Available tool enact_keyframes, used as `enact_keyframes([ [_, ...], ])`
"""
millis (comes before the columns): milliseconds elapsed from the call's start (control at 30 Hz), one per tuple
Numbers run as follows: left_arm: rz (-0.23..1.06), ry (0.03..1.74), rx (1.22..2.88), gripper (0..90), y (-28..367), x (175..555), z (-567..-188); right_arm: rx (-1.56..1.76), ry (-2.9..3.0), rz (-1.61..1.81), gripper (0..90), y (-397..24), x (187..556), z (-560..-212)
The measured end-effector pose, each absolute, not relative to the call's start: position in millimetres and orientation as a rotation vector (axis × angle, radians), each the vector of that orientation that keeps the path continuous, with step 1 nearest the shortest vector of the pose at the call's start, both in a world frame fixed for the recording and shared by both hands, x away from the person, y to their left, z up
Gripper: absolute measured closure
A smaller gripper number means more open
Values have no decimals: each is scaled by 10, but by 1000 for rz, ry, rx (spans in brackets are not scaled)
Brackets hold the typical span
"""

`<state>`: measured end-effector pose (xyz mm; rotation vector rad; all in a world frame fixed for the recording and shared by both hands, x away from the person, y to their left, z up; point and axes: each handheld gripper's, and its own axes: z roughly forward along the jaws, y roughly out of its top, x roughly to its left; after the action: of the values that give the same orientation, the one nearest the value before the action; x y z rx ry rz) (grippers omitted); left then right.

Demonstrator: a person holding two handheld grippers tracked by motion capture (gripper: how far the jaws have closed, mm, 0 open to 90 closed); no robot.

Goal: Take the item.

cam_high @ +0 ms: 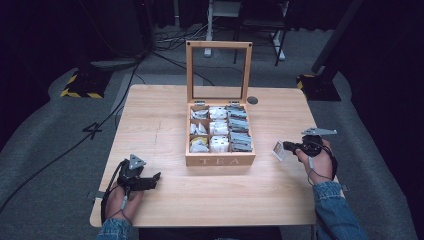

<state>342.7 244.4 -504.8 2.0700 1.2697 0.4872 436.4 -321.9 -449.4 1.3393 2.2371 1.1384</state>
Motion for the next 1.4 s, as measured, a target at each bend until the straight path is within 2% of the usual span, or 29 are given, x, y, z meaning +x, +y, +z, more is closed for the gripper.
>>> enact_keyframes([
  [33,488,1270,2070,165,2444,3427,-5048,1356,2238,1147,789,-3222,4367,-4501],
  [67,487,1270,2070,165,2444,3427,-5048,1356,2238,1147,789,-3222,4367,-4501],
  [167,487,1270,2070,165,2444,3427,-5048,1368,2235,1166,693,-3222,4376,-4517],
  [233,487,1270,2069,165,2444,3427,-5048,1367,2234,1153,607,-3228,4392,-4537],
  [267,487,1270,2070,165,2444,3427,-5048,1356,2239,1135,526,-3243,4417,-4578],
  [400,484,1272,2068,165,2443,3426,-5048,1369,2243,1106,493,-3283,4448,-4653],
  [500,485,1272,2069,165,2443,3426,-5048,1406,2211,1101,424,-3358,4491,-4736],
  [933,488,1270,2070,165,2444,3427,-5048,1365,2171,1126,395,-3427,4448,-4624],
  [1400,481,1274,2068,165,2441,3427,-5048,1215,2210,1157,381,-3293,4181,-4288],
])
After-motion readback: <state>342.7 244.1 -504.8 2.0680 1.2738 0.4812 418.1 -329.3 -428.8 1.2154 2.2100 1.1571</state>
